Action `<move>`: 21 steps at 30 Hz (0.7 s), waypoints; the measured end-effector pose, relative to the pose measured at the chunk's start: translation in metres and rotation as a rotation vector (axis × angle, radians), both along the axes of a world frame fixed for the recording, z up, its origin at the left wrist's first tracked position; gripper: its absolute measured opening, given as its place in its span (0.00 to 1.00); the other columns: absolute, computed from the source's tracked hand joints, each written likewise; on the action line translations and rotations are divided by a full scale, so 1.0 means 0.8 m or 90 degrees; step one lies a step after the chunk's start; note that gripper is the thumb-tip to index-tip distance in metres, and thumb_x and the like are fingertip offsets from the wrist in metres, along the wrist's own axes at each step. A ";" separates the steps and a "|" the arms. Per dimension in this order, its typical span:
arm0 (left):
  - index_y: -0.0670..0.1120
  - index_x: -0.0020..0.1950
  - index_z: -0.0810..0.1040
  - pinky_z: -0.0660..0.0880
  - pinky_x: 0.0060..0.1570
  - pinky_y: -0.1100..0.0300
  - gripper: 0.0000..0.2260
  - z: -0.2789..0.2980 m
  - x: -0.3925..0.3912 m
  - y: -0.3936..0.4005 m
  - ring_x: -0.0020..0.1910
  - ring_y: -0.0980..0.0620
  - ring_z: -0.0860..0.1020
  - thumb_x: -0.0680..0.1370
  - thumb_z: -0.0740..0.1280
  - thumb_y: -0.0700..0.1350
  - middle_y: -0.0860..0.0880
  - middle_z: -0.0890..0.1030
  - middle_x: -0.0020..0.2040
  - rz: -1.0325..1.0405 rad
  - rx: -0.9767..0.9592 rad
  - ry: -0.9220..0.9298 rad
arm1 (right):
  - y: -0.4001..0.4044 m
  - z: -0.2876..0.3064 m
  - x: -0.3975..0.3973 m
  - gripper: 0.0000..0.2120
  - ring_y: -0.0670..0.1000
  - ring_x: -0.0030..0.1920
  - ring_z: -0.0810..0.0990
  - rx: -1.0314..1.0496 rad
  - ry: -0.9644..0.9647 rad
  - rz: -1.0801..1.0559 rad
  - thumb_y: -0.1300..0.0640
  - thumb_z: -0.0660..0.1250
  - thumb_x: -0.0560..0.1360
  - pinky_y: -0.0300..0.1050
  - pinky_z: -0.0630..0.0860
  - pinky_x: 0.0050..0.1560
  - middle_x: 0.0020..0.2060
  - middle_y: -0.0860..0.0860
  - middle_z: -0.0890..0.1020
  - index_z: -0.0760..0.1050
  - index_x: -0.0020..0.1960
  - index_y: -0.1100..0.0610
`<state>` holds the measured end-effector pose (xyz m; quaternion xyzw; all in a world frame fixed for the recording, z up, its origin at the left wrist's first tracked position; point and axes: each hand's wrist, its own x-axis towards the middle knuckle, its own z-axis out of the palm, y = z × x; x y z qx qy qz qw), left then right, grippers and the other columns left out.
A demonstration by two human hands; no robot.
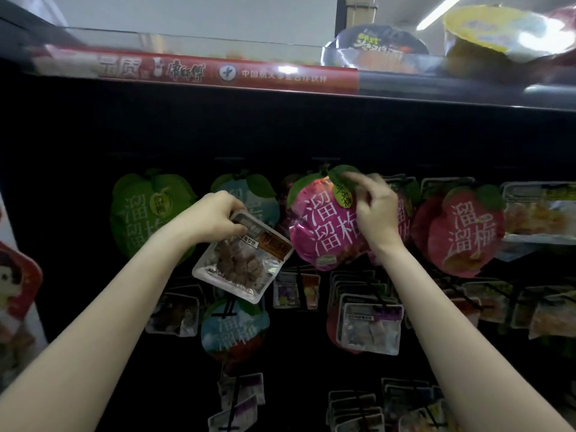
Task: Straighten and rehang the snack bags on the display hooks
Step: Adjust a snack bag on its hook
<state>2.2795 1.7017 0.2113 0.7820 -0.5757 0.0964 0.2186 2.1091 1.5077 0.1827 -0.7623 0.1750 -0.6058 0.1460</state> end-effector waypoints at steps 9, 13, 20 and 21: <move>0.55 0.35 0.73 0.65 0.32 0.65 0.11 0.008 0.007 0.002 0.33 0.60 0.73 0.74 0.70 0.43 0.55 0.76 0.33 -0.034 0.036 0.015 | 0.005 -0.011 0.026 0.22 0.55 0.60 0.74 0.061 0.055 -0.079 0.72 0.55 0.75 0.39 0.71 0.57 0.63 0.56 0.74 0.77 0.62 0.55; 0.56 0.35 0.73 0.65 0.31 0.67 0.11 0.006 0.011 -0.002 0.32 0.62 0.72 0.74 0.70 0.43 0.56 0.75 0.33 -0.044 0.001 0.036 | 0.009 -0.014 0.027 0.21 0.55 0.59 0.75 0.072 0.027 -0.085 0.71 0.56 0.76 0.37 0.71 0.55 0.62 0.56 0.74 0.77 0.62 0.56; 0.51 0.37 0.76 0.70 0.34 0.64 0.08 0.001 0.015 -0.002 0.35 0.57 0.76 0.74 0.70 0.42 0.52 0.77 0.35 -0.047 -0.073 0.124 | 0.008 -0.005 0.049 0.32 0.65 0.69 0.62 0.066 0.365 -0.188 0.76 0.56 0.72 0.56 0.72 0.62 0.71 0.61 0.58 0.64 0.72 0.55; 0.50 0.38 0.77 0.71 0.35 0.63 0.06 -0.002 0.017 -0.002 0.37 0.55 0.77 0.74 0.70 0.41 0.51 0.79 0.36 -0.046 -0.088 0.156 | 0.007 -0.007 0.052 0.30 0.65 0.70 0.58 0.064 0.385 -0.194 0.75 0.57 0.72 0.56 0.69 0.65 0.72 0.61 0.56 0.64 0.72 0.57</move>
